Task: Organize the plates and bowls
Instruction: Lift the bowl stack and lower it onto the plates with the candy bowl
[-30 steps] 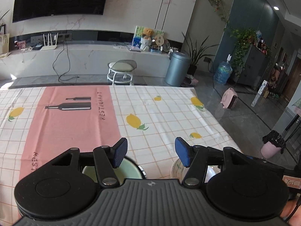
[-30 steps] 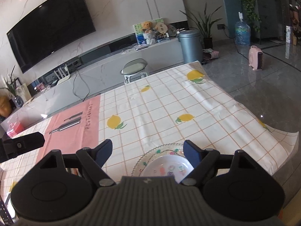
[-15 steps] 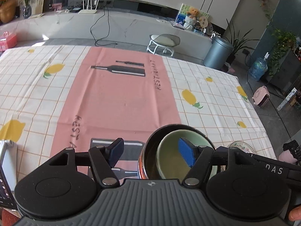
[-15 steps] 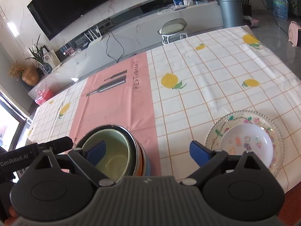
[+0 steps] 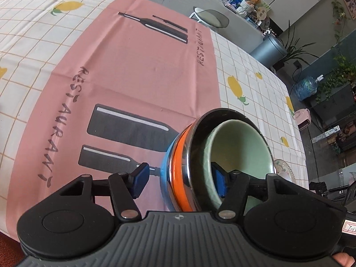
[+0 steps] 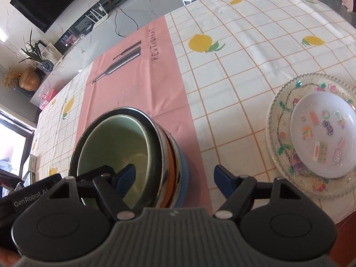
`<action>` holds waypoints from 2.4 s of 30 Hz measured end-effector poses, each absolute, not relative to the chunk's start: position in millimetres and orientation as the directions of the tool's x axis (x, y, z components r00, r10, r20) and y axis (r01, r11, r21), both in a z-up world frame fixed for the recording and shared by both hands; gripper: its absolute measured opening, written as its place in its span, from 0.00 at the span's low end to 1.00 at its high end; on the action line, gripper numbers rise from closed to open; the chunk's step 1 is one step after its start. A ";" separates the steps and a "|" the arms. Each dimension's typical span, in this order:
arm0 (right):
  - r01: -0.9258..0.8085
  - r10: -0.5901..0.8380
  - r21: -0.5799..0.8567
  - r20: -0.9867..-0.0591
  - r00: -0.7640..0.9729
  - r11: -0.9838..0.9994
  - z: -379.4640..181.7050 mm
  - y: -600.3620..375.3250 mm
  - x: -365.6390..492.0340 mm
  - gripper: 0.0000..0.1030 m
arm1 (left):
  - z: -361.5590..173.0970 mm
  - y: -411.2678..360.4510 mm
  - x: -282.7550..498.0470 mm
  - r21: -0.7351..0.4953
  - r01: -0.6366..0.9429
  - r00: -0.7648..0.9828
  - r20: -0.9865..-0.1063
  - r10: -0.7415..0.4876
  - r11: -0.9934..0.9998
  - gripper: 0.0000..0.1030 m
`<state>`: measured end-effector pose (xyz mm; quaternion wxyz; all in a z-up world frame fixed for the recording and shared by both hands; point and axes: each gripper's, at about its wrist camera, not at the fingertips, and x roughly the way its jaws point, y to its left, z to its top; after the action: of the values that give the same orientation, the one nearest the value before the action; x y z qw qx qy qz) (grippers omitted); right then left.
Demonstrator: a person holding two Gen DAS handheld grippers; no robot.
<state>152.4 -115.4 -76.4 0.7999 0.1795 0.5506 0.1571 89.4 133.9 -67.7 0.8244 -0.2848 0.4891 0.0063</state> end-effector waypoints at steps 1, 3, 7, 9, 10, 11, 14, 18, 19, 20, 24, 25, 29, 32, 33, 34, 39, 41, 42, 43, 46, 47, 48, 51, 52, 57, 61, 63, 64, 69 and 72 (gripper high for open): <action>-0.044 0.450 0.464 -0.826 0.339 0.885 -79.1 -115.6 153.7 0.74 | -69.2 134.4 89.7 -0.468 -0.291 0.520 -0.809 -0.273 0.834 0.69; -0.039 0.442 0.457 -0.832 0.335 0.889 -81.6 -114.5 155.2 0.74 | -70.8 133.8 91.4 -0.466 -0.292 0.513 -0.813 -0.275 0.835 0.69; -0.027 0.445 0.463 -0.831 0.335 0.886 -86.2 -114.3 159.0 0.69 | -75.3 133.0 94.2 -0.476 -0.294 0.504 -0.814 -0.289 0.828 0.67; -0.017 0.454 0.476 -0.825 0.336 0.879 -87.7 -115.9 160.6 0.68 | -79.3 133.5 96.8 -0.495 -0.300 0.493 -0.812 -0.311 0.815 0.64; -0.012 0.465 0.490 -0.820 0.333 0.872 -89.1 -116.6 161.7 0.65 | -81.5 133.9 97.1 -0.511 -0.307 0.496 -0.806 -0.323 0.803 0.63; -0.005 0.479 0.506 -0.813 0.330 0.862 -90.2 -117.5 162.4 0.62 | -82.5 134.5 97.0 -0.522 -0.313 0.496 -0.802 -0.331 0.794 0.62; 0.006 0.523 0.553 -0.792 0.315 0.833 -92.7 -118.5 164.1 0.53 | -82.8 135.9 97.6 -0.529 -0.322 0.497 -0.800 -0.336 0.785 0.59; -0.005 0.534 0.561 -0.786 0.313 0.828 -91.5 -115.2 164.5 0.49 | -81.6 137.4 97.4 -0.530 -0.322 0.499 -0.799 -0.335 0.785 0.56; -0.006 0.535 0.562 -0.784 0.313 0.827 -91.6 -115.2 164.5 0.49 | -81.2 136.9 97.3 -0.527 -0.319 0.500 -0.800 -0.332 0.788 0.56; -0.007 0.537 0.563 -0.783 0.313 0.826 -91.6 -115.4 164.5 0.49 | -81.1 136.8 97.0 -0.525 -0.319 0.500 -0.801 -0.331 0.789 0.56; -0.019 0.539 0.563 -0.781 0.315 0.827 -90.9 -116.1 163.6 0.47 | -80.9 137.2 96.8 -0.529 -0.330 0.509 -0.797 -0.325 0.782 0.56; -0.029 0.537 0.559 -0.780 0.321 0.829 -89.7 -116.1 162.4 0.46 | -81.2 138.9 95.4 -0.535 -0.333 0.516 -0.793 -0.324 0.777 0.56; -0.061 0.536 0.549 -0.777 0.330 0.834 -86.8 -114.6 160.7 0.44 | -82.4 139.8 92.7 -0.542 -0.334 0.526 -0.786 -0.325 0.771 0.56; -0.050 0.542 0.559 -0.773 0.330 0.828 -88.3 -117.1 160.5 0.44 | -80.5 136.8 90.7 -0.535 -0.334 0.527 -0.789 -0.317 0.776 0.56; -0.044 0.543 0.563 -0.771 0.332 0.825 -88.3 -118.3 159.7 0.44 | -79.5 135.9 90.1 -0.534 -0.333 0.528 -0.789 -0.315 0.777 0.56; -0.042 0.544 0.565 -0.769 0.335 0.824 -87.6 -119.6 159.0 0.44 | -77.4 134.7 88.9 -0.533 -0.331 0.531 -0.788 -0.313 0.779 0.56; -0.047 0.561 0.585 -0.749 0.353 0.810 -80.8 -128.0 156.8 0.44 | -63.7 123.9 87.8 -0.516 -0.308 0.546 -0.784 -0.296 0.799 0.56; -0.045 0.568 0.596 -0.738 0.364 0.802 -76.7 -134.1 155.8 0.44 | -58.0 117.7 88.9 -0.512 -0.296 0.551 -0.781 -0.293 0.807 0.56; -0.043 0.569 0.599 -0.735 0.369 0.800 -74.5 -137.4 155.2 0.44 | -55.8 114.5 89.8 -0.512 -0.292 0.551 -0.781 -0.295 0.808 0.56; -0.040 0.568 0.599 -0.734 0.372 0.800 -72.2 -140.7 155.0 0.44 | -54.3 110.6 90.6 -0.513 -0.289 0.549 -0.780 -0.299 0.808 0.56; -0.030 0.563 0.599 -0.733 0.382 0.800 -65.9 -153.2 153.1 0.44 | -47.8 96.8 94.4 -0.507 -0.265 0.549 -0.779 -0.304 0.820 0.56; -0.025 0.564 0.603 -0.730 0.386 0.797 -64.5 -158.0 152.5 0.44 | -45.8 92.5 95.5 -0.504 -0.258 0.549 -0.779 -0.304 0.824 0.56; -0.020 0.566 0.608 -0.726 0.391 0.794 -63.4 -163.7 151.6 0.44 | -43.8 88.1 96.0 -0.500 -0.249 0.548 -0.779 -0.305 0.830 0.56; 0.003 0.569 0.622 -0.717 0.404 0.783 -60.5 -181.7 151.1 0.44 | -37.9 70.6 103.3 -0.494 -0.217 0.542 -0.778 -0.316 0.842 0.56; 0.012 0.567 0.626 -0.715 0.409 0.780 -58.7 -189.2 151.3 0.44 | -36.0 64.0 105.9 -0.493 -0.205 0.540 -0.777 -0.323 0.845 0.56; 0.042 0.551 0.630 -0.707 0.445 0.775 -48.4 -223.9 151.7 0.44 | -29.4 30.4 121.2 -0.497 -0.142 0.532 -0.767 -0.357 0.856 0.56; 0.073 0.530 0.631 -0.704 0.472 0.773 -40.8 -255.1 153.9 0.44 | -27.9 4.1 133.8 -0.503 -0.098 0.516 -0.763 -0.388 0.859 0.56; 0.087 0.520 0.629 -0.706 0.480 0.773 -38.3 -269.4 155.3 0.44 | -27.5 -10.3 140.4 -0.507 -0.078 0.503 -0.764 -0.405 0.858 0.56; 0.093 0.515 0.628 -0.707 0.484 0.773 -37.3 -276.1 156.6 0.44 | -27.6 -15.8 143.4 -0.510 -0.070 0.497 -0.763 -0.413 0.857 0.56; 0.121 0.488 0.616 -0.715 0.501 0.779 -33.6 -303.7 164.1 0.44 | -32.2 -38.2 156.4 -0.526 -0.045 0.466 -0.763 -0.448 0.849 0.56; 0.143 0.472 0.605 -0.728 0.497 0.783 -36.4 -315.9 165.8 0.44 | -39.3 -47.0 159.6 -0.532 -0.047 0.442 -0.770 -0.460 0.845 0.56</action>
<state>165.8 -315.9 -36.4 0.8064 0.3133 0.4911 0.1020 159.6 -47.0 -39.3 0.8123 -0.2472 0.5128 -0.1271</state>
